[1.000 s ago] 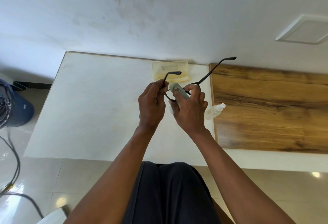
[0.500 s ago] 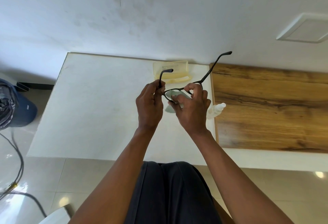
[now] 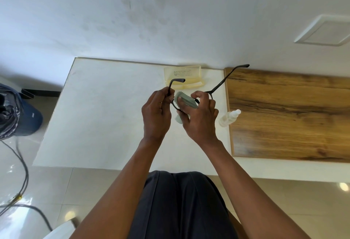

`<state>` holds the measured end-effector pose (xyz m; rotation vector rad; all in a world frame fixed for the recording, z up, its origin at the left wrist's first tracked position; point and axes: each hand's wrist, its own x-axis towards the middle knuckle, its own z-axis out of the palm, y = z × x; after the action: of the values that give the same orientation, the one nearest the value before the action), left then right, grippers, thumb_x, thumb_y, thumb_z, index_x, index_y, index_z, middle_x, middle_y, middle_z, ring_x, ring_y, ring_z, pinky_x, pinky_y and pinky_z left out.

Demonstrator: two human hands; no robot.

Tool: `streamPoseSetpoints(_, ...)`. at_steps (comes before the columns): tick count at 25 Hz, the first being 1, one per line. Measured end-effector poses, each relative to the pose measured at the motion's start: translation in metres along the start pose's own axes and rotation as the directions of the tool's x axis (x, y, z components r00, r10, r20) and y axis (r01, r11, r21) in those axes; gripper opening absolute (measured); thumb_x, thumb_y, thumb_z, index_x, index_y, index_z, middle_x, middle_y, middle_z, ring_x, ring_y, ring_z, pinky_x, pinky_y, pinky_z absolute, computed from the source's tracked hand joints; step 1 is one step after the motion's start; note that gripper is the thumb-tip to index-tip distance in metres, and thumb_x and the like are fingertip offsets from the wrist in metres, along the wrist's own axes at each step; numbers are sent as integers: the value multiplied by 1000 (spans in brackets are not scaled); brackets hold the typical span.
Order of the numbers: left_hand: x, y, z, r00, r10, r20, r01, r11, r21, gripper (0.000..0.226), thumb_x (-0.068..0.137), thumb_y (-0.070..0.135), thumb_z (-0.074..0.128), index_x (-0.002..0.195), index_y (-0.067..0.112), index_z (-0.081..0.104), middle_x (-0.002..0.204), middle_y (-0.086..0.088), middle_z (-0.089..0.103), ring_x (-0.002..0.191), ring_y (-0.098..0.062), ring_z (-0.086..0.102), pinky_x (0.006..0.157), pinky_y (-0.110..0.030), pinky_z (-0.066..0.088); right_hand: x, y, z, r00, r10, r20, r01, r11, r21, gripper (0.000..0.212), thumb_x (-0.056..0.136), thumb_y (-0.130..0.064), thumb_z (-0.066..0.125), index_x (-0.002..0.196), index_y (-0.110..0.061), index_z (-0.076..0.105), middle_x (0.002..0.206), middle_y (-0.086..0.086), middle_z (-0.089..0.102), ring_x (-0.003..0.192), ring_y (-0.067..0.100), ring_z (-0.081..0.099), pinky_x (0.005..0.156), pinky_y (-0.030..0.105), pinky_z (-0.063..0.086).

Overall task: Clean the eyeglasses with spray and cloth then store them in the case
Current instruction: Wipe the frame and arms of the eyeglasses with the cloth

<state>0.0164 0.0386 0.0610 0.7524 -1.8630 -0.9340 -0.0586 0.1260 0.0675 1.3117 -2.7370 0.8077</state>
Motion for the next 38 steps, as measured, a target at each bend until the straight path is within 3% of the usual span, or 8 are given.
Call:
streamPoseSetpoints(10,-4,-3,-6,992,-114,-57,113,993,-12,17,86,-10,54,97,-3,65,88,-4,63,80,1,57,72,-9,46,-7,11,-10,985,-149,-90,151,988,19,17,71,-20,76,88,-17,75,86,9,65,80,35,55,62,34,31)
streamPoseSetpoints(14,-3,-4,-12,990,-123,-64,123,992,-17,17,87,-10,54,98,-4,65,89,-4,62,82,1,56,73,-6,45,-9,20,-20,976,205,-73,-165,917,362,13,78,-18,72,87,-10,73,86,10,64,82,28,55,69,36,44)
streamPoseSetpoints(17,-3,-3,-14,992,-108,-62,107,994,-8,17,86,-10,54,98,-5,65,89,-4,62,82,0,56,74,-6,45,-6,28,-31,917,387,-100,-301,834,463,16,80,-20,70,91,-8,71,91,11,66,71,11,54,62,6,37)
streamPoseSetpoints(20,-6,1,-15,995,-81,-60,81,997,0,17,85,-11,55,98,-6,65,90,-4,63,83,0,57,76,-8,46,3,26,-35,937,321,-139,-262,907,331,16,83,-18,66,93,-5,69,87,13,67,71,15,55,58,14,33)
streamPoseSetpoints(25,-12,7,-15,999,-26,-35,26,1000,3,18,84,-12,56,99,-8,64,93,-6,63,86,0,57,79,-8,46,3,18,-22,980,175,-94,-178,984,-21,21,86,-9,54,101,-5,67,91,18,63,85,34,56,71,40,44)
streamPoseSetpoints(31,-14,3,-18,999,-43,-31,44,999,15,16,85,-11,56,99,-8,64,91,-12,66,86,-2,58,79,-10,48,-10,22,-6,993,34,117,-9,978,-210,50,79,-34,56,126,-17,51,124,9,49,99,34,44,72,36,28)
streamPoseSetpoints(35,-11,3,-18,998,-52,-42,52,999,-1,16,85,-11,55,98,-6,64,90,-5,63,85,-1,57,77,-8,47,-12,30,-6,992,-116,-57,96,955,-282,40,71,-13,77,109,-15,66,103,10,65,80,37,57,59,36,41)
streamPoseSetpoints(38,-12,0,-18,997,-58,-41,58,998,-6,18,85,-13,54,97,-5,64,88,-3,62,82,-3,57,74,-11,48,-11,37,-7,971,-189,-149,148,957,-250,31,66,-16,82,96,-18,73,90,5,68,83,28,52,59,34,41)
